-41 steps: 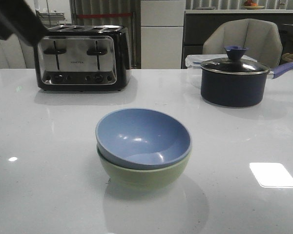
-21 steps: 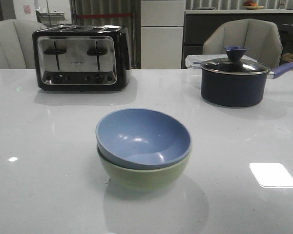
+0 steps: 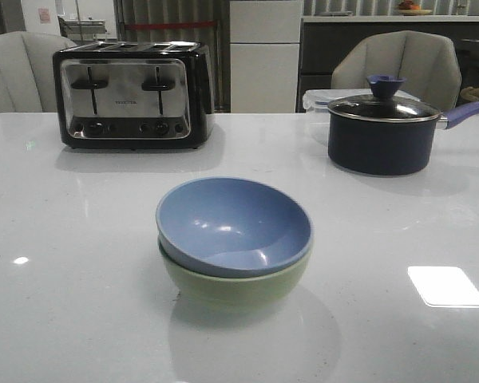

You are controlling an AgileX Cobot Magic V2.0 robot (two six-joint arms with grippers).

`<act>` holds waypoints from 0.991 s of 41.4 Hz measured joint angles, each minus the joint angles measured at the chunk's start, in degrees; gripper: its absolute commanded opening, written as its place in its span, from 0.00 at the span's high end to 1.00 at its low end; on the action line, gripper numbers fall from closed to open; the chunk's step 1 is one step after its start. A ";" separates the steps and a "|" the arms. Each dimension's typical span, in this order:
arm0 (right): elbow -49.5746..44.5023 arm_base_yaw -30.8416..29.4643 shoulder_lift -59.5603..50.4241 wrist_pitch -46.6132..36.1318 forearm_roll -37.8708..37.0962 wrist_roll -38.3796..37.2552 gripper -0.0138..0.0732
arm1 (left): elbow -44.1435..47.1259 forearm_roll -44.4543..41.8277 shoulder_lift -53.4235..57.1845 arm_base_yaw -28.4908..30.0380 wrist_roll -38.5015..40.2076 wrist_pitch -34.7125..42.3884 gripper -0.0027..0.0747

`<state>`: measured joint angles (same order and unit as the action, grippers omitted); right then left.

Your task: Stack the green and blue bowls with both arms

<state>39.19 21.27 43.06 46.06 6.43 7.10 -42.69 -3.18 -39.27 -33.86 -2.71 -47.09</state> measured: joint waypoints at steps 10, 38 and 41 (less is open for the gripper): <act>0.00 0.00 0.00 0.00 0.00 -0.11 0.78 | 0.11 0.91 0.00 0.00 0.09 0.20 0.84; 0.00 0.00 0.00 0.63 0.00 -0.22 0.78 | 4.09 0.08 4.44 3.06 -0.21 4.69 0.85; 0.00 0.00 0.00 0.63 0.00 -0.22 0.78 | 8.26 -0.60 8.59 6.99 -0.25 9.57 0.85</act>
<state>39.19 21.27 43.06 46.69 6.43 6.88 -34.43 -3.78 -30.68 -26.87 -2.96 -37.52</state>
